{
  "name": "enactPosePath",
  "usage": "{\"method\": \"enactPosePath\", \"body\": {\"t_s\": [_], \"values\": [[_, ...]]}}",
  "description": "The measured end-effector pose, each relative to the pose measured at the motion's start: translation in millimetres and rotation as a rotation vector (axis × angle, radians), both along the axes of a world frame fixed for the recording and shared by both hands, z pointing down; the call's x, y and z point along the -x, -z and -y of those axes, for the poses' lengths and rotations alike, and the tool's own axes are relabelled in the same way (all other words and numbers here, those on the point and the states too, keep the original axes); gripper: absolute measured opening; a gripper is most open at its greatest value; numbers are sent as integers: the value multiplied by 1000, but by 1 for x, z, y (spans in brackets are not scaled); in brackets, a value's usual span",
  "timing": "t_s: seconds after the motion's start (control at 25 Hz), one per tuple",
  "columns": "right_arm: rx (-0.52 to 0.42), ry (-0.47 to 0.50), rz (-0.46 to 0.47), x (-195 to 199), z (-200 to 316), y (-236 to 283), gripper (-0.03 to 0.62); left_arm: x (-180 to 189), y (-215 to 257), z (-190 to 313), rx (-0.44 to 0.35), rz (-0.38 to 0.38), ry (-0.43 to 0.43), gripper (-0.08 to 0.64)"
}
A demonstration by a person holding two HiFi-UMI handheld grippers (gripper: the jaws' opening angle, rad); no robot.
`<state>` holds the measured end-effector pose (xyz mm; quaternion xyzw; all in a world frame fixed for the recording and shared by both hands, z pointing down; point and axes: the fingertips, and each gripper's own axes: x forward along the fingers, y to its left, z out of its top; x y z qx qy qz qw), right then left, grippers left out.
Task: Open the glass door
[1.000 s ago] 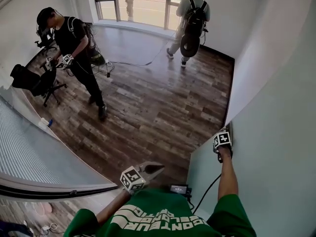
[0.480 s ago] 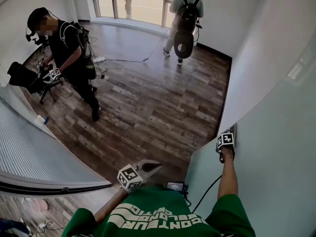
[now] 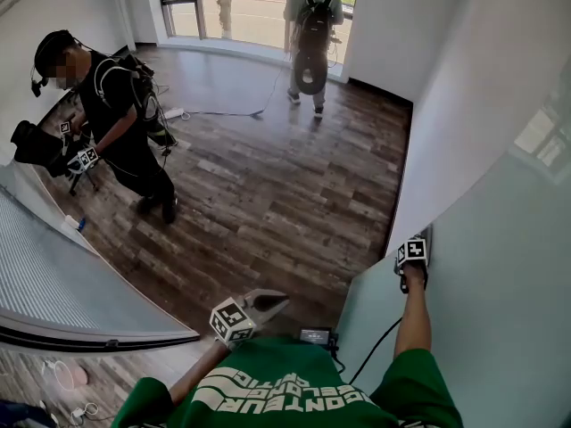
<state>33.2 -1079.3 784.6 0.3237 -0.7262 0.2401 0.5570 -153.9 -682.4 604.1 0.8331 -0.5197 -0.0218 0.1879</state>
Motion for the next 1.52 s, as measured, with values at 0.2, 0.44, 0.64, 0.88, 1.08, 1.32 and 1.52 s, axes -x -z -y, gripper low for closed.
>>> {"method": "enactPosePath", "body": {"t_s": [0.2, 0.44, 0.64, 0.88, 1.08, 1.32, 1.52], "values": [[-3, -28, -2, -26, 4, -3, -8, -16, -5, -1, 11, -4, -8, 14], [-27, -37, 35, -21, 17, -2, -8, -18, 1, 4, 2, 28, 7, 14], [-35, -33, 33, -26, 14, 13, -8, -21, 14, -4, -5, 23, 18, 14], [-3, -43, 24, -29, 12, 18, -8, -10, 20, -14, 4, 18, 38, 14], [146, -50, 70, -24, 0, 27, 133, 3, 23, -21, 1, 8, 65, 14], [121, -141, 98, -34, -8, 51, 197, 21, 23, -31, -4, 9, 88, 14], [-268, -131, -24, -58, -24, 100, 204, 40, 28, -38, -20, 5, 114, 14]]}}
